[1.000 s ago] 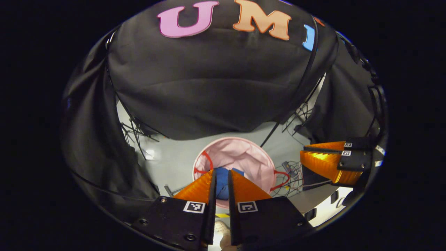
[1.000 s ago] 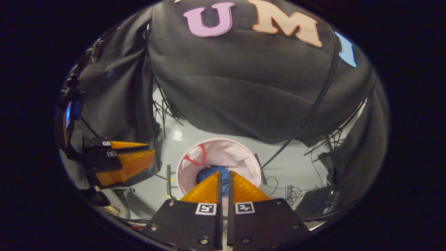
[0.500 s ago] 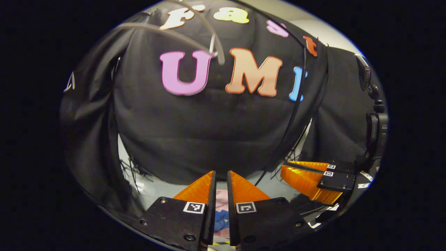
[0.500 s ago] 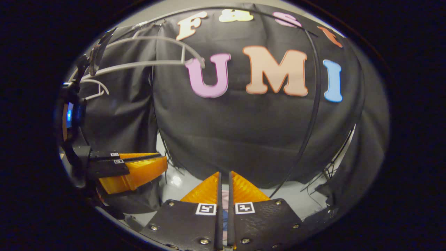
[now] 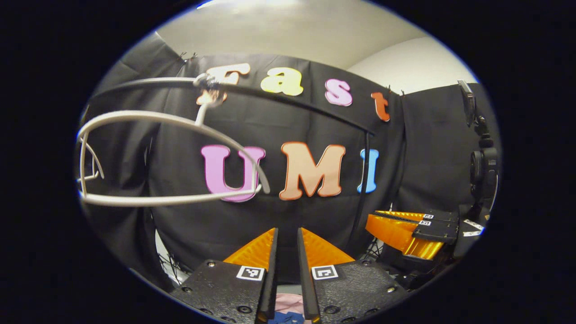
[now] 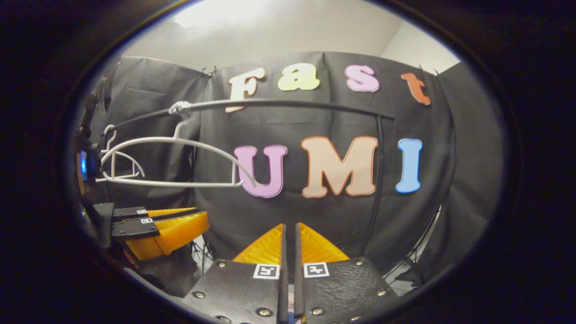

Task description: Grasp the clothes on the hanger with both hands and then place them into the laundry hamper below.

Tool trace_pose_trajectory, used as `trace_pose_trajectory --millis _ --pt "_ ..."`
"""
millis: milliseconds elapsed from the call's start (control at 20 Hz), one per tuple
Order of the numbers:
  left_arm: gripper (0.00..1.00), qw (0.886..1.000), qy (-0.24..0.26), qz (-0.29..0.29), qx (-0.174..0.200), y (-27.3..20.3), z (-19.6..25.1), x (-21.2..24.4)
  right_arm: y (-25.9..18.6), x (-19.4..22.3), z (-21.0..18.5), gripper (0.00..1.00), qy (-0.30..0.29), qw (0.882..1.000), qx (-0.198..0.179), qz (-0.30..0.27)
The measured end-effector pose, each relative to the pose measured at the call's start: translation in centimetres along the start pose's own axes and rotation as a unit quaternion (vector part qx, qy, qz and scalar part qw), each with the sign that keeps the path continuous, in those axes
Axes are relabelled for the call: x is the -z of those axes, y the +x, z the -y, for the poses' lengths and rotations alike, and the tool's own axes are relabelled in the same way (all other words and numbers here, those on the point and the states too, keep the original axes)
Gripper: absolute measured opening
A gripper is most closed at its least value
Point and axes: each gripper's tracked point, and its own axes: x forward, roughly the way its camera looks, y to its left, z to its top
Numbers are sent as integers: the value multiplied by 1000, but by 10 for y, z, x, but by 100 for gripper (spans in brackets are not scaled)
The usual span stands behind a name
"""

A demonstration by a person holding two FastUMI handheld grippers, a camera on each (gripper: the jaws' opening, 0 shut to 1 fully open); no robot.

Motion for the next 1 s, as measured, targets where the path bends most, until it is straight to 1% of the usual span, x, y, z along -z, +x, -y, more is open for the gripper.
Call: trace_pose_trajectory --millis 50,100,150,200,250,300,350,400,500,600,650,750,800,850,900,950,1000 --pt "29 1000 1 14 3 0 4 -13 -4 -11 3 0 1 1000 3 10" --pt "34 1000 5 24 4 1 7 -21 -9 -22 9 6 2 1000 5 21" --pt "42 999 6 33 6 1 13 -29 -12 -30 14 5 2 1000 8 28" --pt "47 999 5 38 10 1 19 -34 -17 -37 19 12 0 999 10 35" --pt "54 999 3 41 12 1 24 -37 -21 -43 24 14 -3 999 14 41" --pt "51 999 1 46 16 -2 30 -42 -24 -50 30 19 -6 999 17 48" --pt "58 999 -1 49 20 -1 39 -46 -29 -55 34 27 -9 998 20 54" --pt "65 998 -2 53 23 -1 45 -49 -31 -62 38 25 -11 998 22 61" --pt "70 998 1 57 27 -1 57 -54 -39 -72 44 36 -13 997 22 71" --pt "89 998 7 63 28 3 66 -57 -43 -76 54 56 -11 997 22 76" --pt "99 998 9 63 28 2 71 -59 -43 -77 56 60 -8 997 23 78" --pt "96 998 15 65 23 4 81 -59 -47 -79 68 80 -2 996 27 81" --pt "96 997 16 67 19 6 84 -59 -48 -79 76 87 -1 996 29 83" --pt "93 997 17 68 15 9 88 -57 -48 -77 83 88 -1 996 30 83" --pt "95 998 16 68 11 13 94 -52 -48 -74 91 89 -1 996 31 81" --pt "93 998 17 64 5 18 98 -45 -48 -69 100 91 0 996 31 80" --pt "93 998 21 59 -6 24 101 -37 -47 -63 109 92 0 996 32 80"
